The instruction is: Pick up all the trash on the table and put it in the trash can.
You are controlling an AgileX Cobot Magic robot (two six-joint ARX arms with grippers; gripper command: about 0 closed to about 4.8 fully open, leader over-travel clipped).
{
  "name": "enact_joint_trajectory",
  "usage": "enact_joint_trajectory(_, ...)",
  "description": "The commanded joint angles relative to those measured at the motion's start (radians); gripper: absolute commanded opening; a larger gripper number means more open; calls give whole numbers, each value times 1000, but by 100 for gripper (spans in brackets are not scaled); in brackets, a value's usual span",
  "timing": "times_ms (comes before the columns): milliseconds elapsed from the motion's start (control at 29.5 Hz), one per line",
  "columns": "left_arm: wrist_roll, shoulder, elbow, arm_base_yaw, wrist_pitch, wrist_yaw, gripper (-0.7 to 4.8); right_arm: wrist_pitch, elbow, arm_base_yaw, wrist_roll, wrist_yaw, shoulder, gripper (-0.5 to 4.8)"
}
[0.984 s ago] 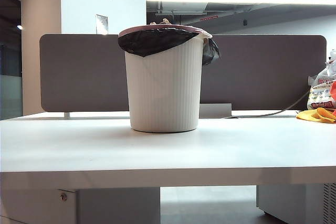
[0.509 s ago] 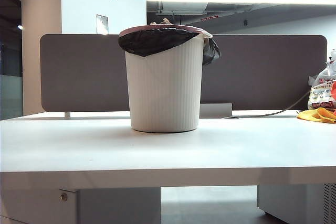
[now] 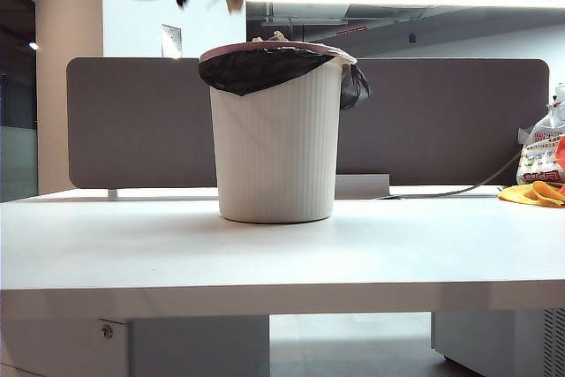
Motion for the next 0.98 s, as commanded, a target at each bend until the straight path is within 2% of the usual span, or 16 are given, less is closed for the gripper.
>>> enact_joint_trajectory(34, 31, 37, 3, -21, 31, 3, 104, 10, 5, 2, 59, -6, -41, 418)
enact_joint_trajectory(102, 41, 53, 3, -39, 49, -33, 304, 11, 5, 2, 74, -14, -62, 418)
enact_joint_trajectory(136, 56, 59, 2, -43, 62, -61, 463, 10, 5, 2, 78, -17, -72, 418)
enact_joint_trajectory(170, 67, 62, 3, -45, 72, -86, 479, 10, 5, 2, 86, -18, -82, 418)
enact_joint_trajectory(305, 114, 62, 3, -63, 85, -208, 479, 10, 5, 2, 89, -28, -104, 418)
enact_joint_trajectory(475, 207, 61, 12, -63, 77, -201, 479, -5, 5, 0, 88, -28, -111, 418)
enact_joint_trajectory(747, 506, 60, 159, -70, -127, -219, 479, -29, 3, 0, 88, -23, -111, 418)
enact_joint_trajectory(848, 524, 58, 226, -71, -159, -247, 479, -31, 3, -1, 88, -23, -113, 417)
enact_joint_trajectory(882, 515, 55, 253, -71, -178, -245, 479, -39, 3, -1, 89, -13, -116, 391)
enact_joint_trajectory(916, 505, 51, 277, -71, -198, -241, 479, -53, 3, -1, 88, 0, -121, 339)
enact_joint_trajectory(950, 486, 45, 299, -71, -225, -239, 479, -72, 3, -1, 88, 14, -127, 265)
enact_joint_trajectory(984, 466, 33, 325, -71, -266, -240, 479, -102, 3, -1, 88, 32, -136, 170)
